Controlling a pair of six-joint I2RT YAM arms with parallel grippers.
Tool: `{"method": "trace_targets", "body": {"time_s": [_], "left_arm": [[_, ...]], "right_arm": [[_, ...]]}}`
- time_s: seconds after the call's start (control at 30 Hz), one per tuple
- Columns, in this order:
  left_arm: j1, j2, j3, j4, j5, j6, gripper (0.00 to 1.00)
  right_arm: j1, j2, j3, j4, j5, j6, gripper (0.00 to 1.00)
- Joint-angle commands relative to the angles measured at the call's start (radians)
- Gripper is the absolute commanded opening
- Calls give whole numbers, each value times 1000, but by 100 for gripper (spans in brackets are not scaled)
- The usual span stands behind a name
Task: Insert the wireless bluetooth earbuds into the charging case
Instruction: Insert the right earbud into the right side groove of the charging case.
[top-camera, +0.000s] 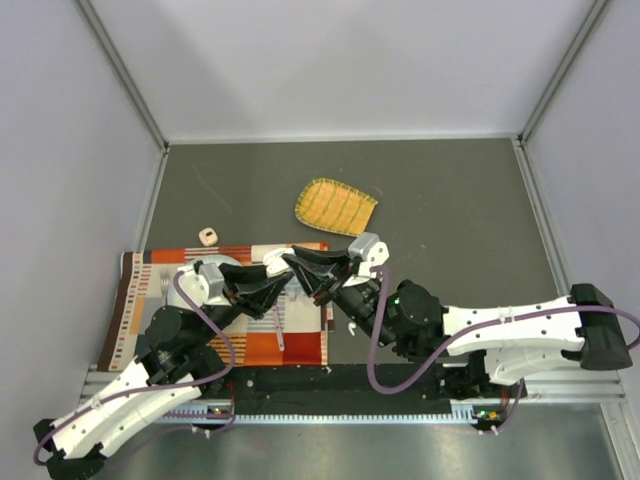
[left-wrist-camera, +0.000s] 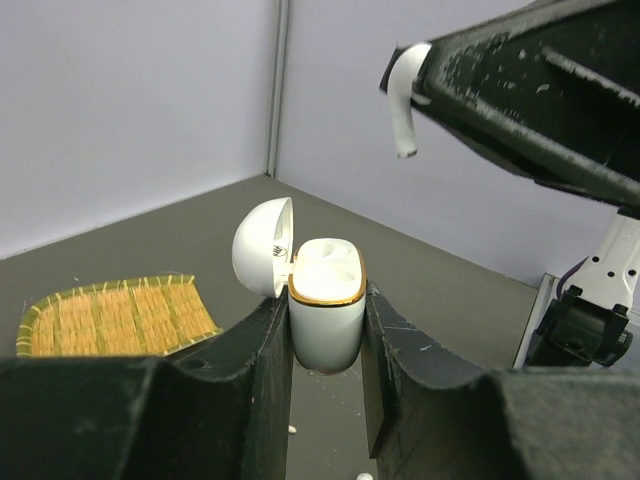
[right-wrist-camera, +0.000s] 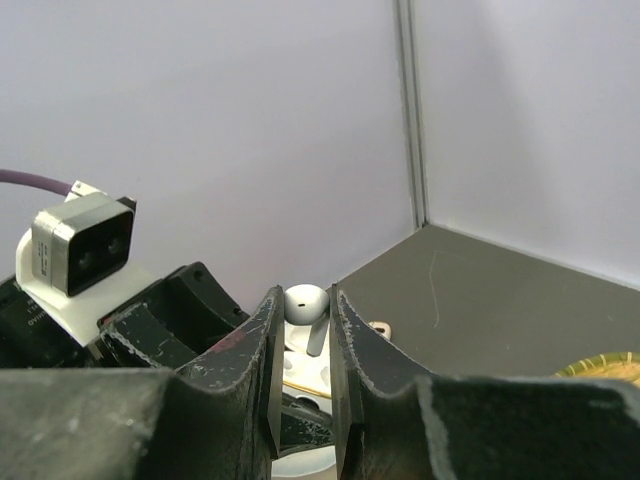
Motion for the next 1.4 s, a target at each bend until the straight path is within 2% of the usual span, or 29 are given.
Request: {"method": "trace_targets", "body": {"time_s": [0.0,1.13,1.37], "left_arm": [[-3,-11,-2,74,14,2,0],[-1,-44,-14,129,51,16,0],[-1,-44,-14,129,51,16,0]], "right_arm": [[16,31,44,56,-27,-7,0],[16,65,21,52,36,-28,0],[16,62,22,-2,5,-31,0]]}}
